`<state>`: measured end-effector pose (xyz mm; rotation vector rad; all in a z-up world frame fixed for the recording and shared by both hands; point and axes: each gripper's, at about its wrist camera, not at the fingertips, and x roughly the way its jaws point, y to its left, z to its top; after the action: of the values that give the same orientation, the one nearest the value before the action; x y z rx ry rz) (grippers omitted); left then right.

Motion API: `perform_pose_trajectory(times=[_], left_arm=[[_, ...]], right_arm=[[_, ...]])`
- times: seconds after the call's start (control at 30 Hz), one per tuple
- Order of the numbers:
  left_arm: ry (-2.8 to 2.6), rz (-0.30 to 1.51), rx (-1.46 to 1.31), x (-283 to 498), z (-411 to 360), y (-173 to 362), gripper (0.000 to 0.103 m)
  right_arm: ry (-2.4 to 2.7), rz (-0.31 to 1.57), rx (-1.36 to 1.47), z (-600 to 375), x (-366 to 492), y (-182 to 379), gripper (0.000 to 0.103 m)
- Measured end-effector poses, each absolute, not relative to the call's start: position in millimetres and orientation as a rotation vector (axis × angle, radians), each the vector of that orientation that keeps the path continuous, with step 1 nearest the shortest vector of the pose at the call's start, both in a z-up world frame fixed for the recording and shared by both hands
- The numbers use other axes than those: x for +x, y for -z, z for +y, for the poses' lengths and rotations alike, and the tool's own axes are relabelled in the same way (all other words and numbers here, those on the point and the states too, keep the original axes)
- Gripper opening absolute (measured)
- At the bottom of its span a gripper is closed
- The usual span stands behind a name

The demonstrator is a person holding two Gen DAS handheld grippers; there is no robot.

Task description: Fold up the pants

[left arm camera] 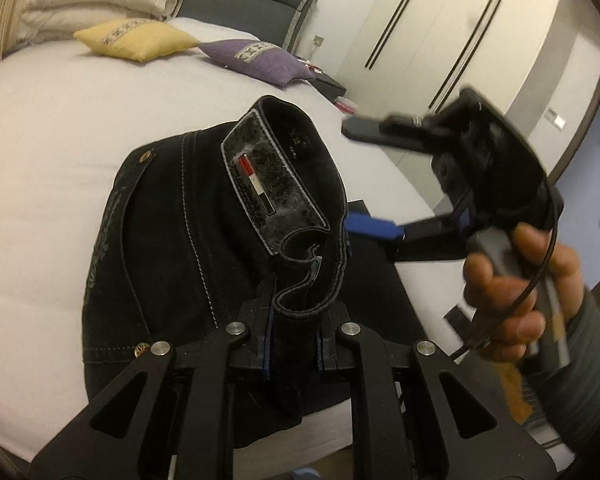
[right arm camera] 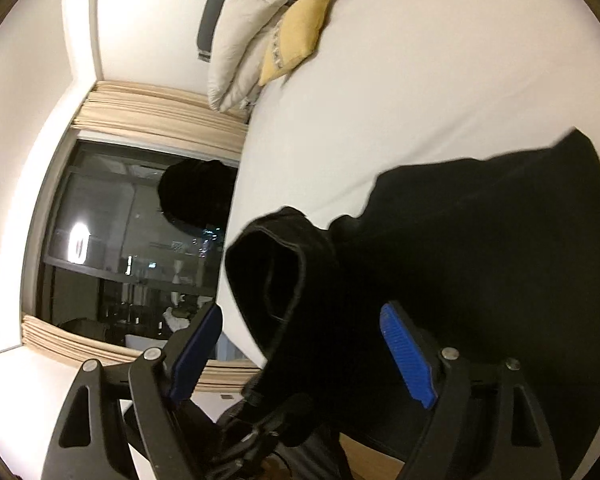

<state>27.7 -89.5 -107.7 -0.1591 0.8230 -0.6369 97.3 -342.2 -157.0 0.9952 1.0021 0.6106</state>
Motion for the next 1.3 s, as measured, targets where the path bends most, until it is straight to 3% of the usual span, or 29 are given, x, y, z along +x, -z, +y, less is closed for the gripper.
perform_pose_trajectory(times=[0.33,0.4,0.5,0.57,0.63,0.9,1.3], left_arm=[[0.628,0.752,0.165,-1.3,-135.6,122.0,0.013],[0.632,0.737,0.218,-6.4,-146.2,125.3,0.013],[0.609,0.702,0.315,-17.8,-171.5,127.5,0.013],[0.610,0.695,0.339,-12.0,-185.1,126.6,0.013],[0.635,0.694,0.338,-15.8,-196.4,124.7,0.013],[0.700,0.693,0.406,-21.7,-252.1,126.9,0.014],[0.746,0.759,0.515,-15.0,-300.5,178.6,0.018]], right_arm=[[-0.650,1.152,0.774,-312.5,122.8,139.0,0.085],[-0.624,1.181,0.709,-314.6,121.7,143.0,0.081],[-0.605,1.181,0.683,-325.8,116.1,149.4,0.052],[-0.597,1.167,0.705,-339.7,111.3,152.4,0.024],[-0.585,1.149,0.706,-354.0,104.0,151.8,0.019],[-0.534,1.106,0.684,-393.8,99.0,144.7,0.016],[-0.474,1.157,0.721,-438.8,103.8,197.3,0.015]])
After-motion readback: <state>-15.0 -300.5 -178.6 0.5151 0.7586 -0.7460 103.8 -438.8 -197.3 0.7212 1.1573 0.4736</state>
